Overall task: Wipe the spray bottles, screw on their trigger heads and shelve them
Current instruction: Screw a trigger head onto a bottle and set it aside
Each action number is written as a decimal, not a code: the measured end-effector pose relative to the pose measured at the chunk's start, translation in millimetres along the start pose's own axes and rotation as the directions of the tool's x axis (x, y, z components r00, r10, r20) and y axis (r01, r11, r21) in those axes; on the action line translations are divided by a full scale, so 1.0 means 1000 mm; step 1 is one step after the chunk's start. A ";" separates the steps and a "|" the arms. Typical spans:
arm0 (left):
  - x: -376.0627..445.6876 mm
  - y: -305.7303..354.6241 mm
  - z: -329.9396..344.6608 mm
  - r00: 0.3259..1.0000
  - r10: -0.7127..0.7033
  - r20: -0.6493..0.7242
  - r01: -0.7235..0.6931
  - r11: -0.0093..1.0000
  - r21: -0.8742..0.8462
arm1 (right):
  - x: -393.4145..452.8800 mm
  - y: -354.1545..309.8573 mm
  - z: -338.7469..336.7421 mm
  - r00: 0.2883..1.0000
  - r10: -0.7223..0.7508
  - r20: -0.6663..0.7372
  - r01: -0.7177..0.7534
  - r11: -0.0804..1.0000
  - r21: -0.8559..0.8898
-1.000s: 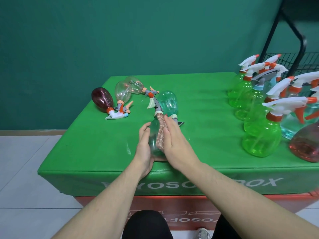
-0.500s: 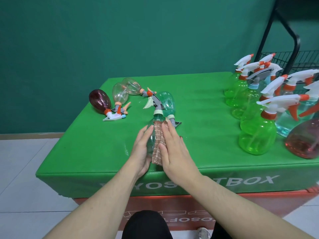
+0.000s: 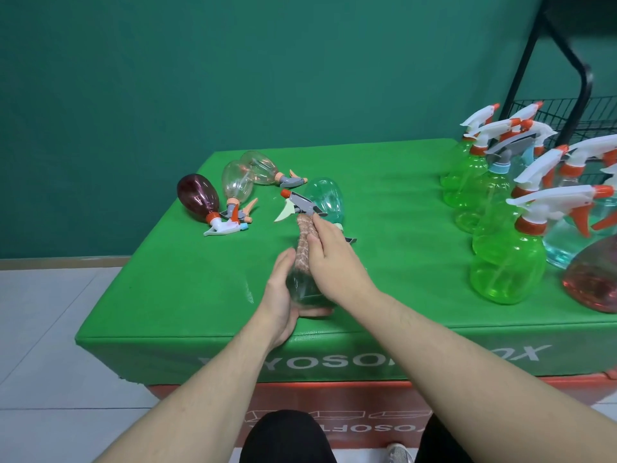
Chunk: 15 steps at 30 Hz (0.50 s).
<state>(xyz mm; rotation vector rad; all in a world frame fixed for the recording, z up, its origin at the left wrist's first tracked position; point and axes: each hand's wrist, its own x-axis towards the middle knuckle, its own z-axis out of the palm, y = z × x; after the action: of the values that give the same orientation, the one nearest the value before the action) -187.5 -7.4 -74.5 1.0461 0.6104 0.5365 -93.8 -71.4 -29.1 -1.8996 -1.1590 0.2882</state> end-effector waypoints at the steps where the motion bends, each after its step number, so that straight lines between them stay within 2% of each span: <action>1: 0.000 -0.001 0.000 1.000 0.005 -0.003 -0.005 1.000 -0.002 | 0.000 0.000 0.000 1.000 0.023 0.001 -0.023 1.000 0.015; 4: -0.001 0.000 0.002 1.000 0.028 -0.014 -0.028 1.000 -0.004 | -0.004 0.000 0.001 0.999 0.036 0.002 -0.036 0.999 0.014; 11: 0.004 -0.002 0.002 0.994 0.076 -0.077 -0.076 0.997 -0.002 | -0.032 0.013 0.011 0.994 -0.109 -0.030 0.107 0.992 -0.062; 15: 0.008 -0.004 -0.001 0.985 0.057 -0.163 -0.071 0.994 -0.078 | -0.050 0.021 0.016 0.983 -0.184 -0.002 0.182 0.973 -0.141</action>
<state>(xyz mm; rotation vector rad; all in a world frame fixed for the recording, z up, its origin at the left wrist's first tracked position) -181.7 -3.5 -80.4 0.9521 0.6921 0.7017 -116.7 -107.1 -66.3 -1.8950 -1.3644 0.0921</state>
